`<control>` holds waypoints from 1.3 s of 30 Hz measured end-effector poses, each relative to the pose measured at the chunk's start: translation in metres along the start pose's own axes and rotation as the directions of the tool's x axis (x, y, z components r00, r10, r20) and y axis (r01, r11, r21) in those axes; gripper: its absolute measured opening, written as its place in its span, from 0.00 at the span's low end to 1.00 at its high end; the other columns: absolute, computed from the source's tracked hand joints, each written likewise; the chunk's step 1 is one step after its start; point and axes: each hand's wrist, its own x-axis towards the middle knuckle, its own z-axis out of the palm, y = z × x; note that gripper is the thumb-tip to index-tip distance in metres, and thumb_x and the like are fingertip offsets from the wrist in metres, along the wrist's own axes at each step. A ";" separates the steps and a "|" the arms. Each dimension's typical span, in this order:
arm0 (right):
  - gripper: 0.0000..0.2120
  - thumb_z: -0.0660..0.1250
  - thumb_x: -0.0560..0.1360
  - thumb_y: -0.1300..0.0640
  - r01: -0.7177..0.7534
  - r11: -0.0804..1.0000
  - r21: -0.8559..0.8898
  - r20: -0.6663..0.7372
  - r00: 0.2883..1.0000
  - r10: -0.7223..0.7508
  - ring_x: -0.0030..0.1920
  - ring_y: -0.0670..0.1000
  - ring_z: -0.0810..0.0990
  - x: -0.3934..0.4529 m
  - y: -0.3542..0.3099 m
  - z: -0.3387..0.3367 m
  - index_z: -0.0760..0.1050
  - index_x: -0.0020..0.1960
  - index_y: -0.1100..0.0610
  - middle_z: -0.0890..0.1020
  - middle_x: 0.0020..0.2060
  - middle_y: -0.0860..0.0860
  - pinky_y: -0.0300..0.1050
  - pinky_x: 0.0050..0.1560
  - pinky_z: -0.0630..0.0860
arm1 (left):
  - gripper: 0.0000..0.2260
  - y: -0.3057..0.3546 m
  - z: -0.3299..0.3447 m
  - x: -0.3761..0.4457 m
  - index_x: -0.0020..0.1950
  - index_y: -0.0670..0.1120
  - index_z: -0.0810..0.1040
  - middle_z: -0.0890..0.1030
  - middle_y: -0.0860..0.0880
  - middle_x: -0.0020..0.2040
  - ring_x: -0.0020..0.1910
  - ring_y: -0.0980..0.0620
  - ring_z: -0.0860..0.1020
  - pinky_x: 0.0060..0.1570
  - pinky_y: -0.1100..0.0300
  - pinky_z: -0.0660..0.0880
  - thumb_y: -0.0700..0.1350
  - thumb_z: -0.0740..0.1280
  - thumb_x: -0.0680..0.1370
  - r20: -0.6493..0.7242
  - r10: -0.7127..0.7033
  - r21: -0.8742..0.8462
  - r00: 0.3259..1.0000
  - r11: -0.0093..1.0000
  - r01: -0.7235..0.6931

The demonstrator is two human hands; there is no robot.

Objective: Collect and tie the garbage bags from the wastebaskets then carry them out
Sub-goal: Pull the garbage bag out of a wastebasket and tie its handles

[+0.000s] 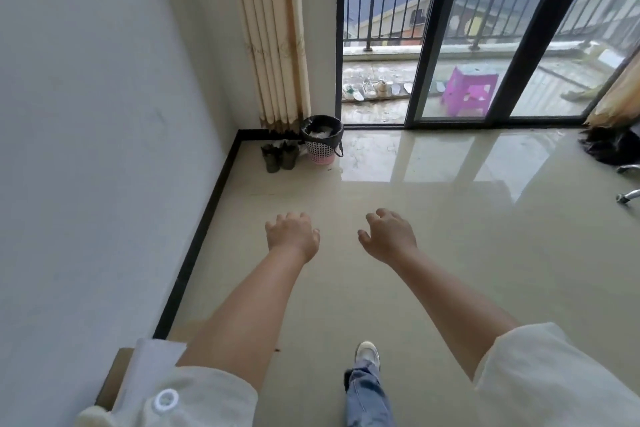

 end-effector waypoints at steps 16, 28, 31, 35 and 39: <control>0.19 0.55 0.78 0.53 0.172 0.985 -0.019 -0.048 0.984 -0.173 0.64 0.60 0.69 0.507 0.005 -0.123 0.70 0.62 0.64 0.73 0.62 0.60 0.51 0.61 0.68 | 0.18 -0.009 -0.121 0.465 0.66 0.43 0.68 0.71 0.43 0.66 0.67 0.44 0.67 0.62 0.52 0.66 0.50 0.53 0.80 0.010 -0.167 0.002 0.986 0.986 0.166; 0.18 0.54 0.78 0.53 0.020 1.000 0.017 0.093 0.995 -0.021 0.64 0.59 0.69 0.832 -0.018 -0.112 0.71 0.61 0.63 0.73 0.62 0.59 0.50 0.61 0.68 | 0.17 -0.046 -0.158 0.815 0.64 0.43 0.69 0.72 0.43 0.65 0.66 0.44 0.68 0.63 0.51 0.66 0.50 0.51 0.81 0.125 -0.044 0.036 0.991 0.999 0.040; 0.18 0.54 0.78 0.53 -0.027 1.000 0.008 0.153 0.988 0.025 0.65 0.59 0.69 0.894 -0.009 -0.101 0.69 0.63 0.62 0.73 0.62 0.59 0.50 0.61 0.68 | 0.17 -0.042 -0.157 0.886 0.64 0.43 0.69 0.73 0.44 0.64 0.65 0.44 0.69 0.63 0.51 0.66 0.50 0.51 0.81 0.181 -0.005 0.065 0.983 0.998 -0.007; 0.18 0.54 0.78 0.53 -0.077 0.997 -0.002 0.236 0.969 0.075 0.64 0.59 0.69 0.978 0.006 -0.071 0.70 0.62 0.62 0.73 0.61 0.58 0.49 0.61 0.68 | 0.17 -0.039 -0.141 0.973 0.64 0.44 0.69 0.73 0.45 0.64 0.65 0.45 0.69 0.62 0.52 0.66 0.50 0.52 0.81 0.216 0.020 0.085 0.976 0.996 -0.040; 0.17 0.53 0.78 0.53 -0.109 0.994 0.018 0.288 0.952 0.099 0.63 0.59 0.70 1.062 0.018 -0.018 0.70 0.60 0.62 0.74 0.60 0.58 0.50 0.59 0.69 | 0.17 -0.037 -0.097 1.062 0.64 0.44 0.69 0.73 0.45 0.64 0.65 0.45 0.69 0.62 0.52 0.67 0.50 0.52 0.81 0.244 0.022 0.076 0.970 0.996 -0.042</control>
